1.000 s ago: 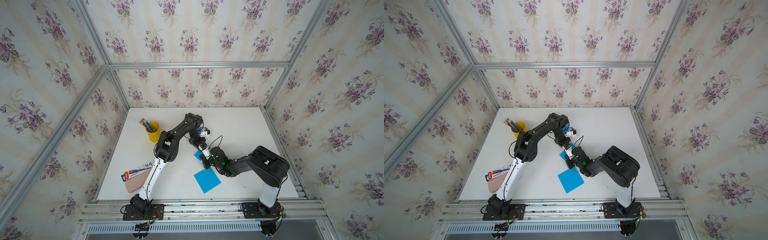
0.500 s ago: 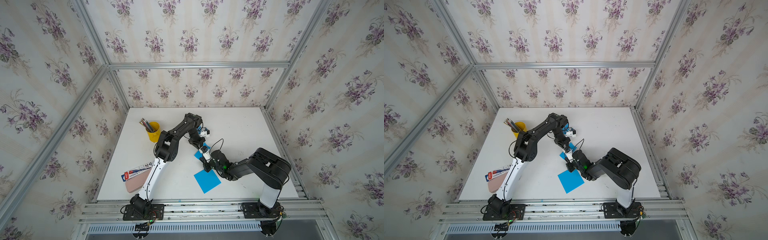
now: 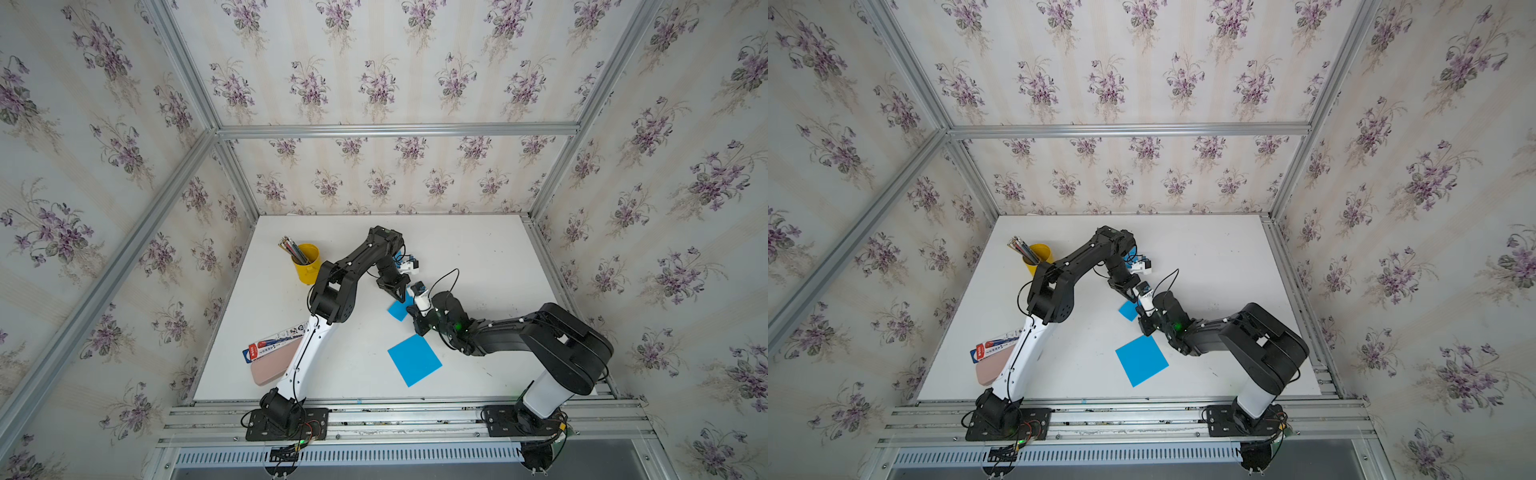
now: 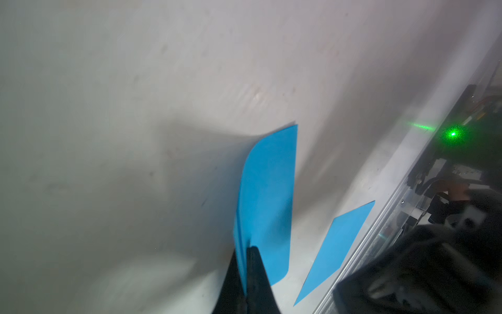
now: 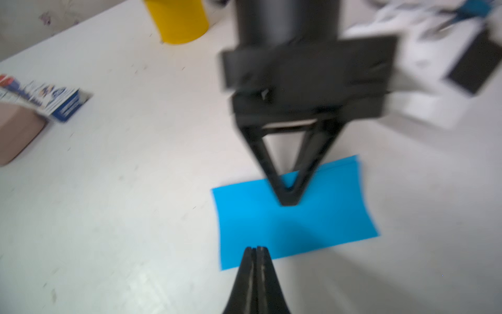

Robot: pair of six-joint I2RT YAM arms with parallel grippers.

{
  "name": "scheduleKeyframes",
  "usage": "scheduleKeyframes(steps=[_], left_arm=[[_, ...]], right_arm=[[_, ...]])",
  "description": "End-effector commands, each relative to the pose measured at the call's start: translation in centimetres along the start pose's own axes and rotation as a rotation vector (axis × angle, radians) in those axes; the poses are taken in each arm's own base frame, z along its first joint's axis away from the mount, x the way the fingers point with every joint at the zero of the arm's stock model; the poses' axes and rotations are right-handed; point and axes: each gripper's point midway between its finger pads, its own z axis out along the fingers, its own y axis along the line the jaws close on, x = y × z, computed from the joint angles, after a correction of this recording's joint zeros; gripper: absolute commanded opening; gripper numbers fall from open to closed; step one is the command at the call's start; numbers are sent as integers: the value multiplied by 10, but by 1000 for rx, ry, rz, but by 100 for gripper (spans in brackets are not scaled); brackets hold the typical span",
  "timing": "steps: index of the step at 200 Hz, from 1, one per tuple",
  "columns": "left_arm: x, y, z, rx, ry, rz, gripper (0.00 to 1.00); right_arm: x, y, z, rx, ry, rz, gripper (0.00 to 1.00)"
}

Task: Fold the square paper along the opposite sides
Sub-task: Smooth out the paper at the center of the board.

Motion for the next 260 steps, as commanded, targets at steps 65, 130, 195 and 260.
scheduleKeyframes(steps=[65,130,195,260], left_arm=[[-4,13,5,-94,-4,-58,0],[-5,14,1,-113,-7,-53,0],[-8,14,2,-115,-16,-73,0],[-33,-4,-7,-63,-131,-148,0]], right_arm=[[-2,-44,41,74,14,140,0],[35,-58,51,136,116,208,0],[38,-100,14,253,93,266,0],[-19,-95,-3,227,-69,209,0]])
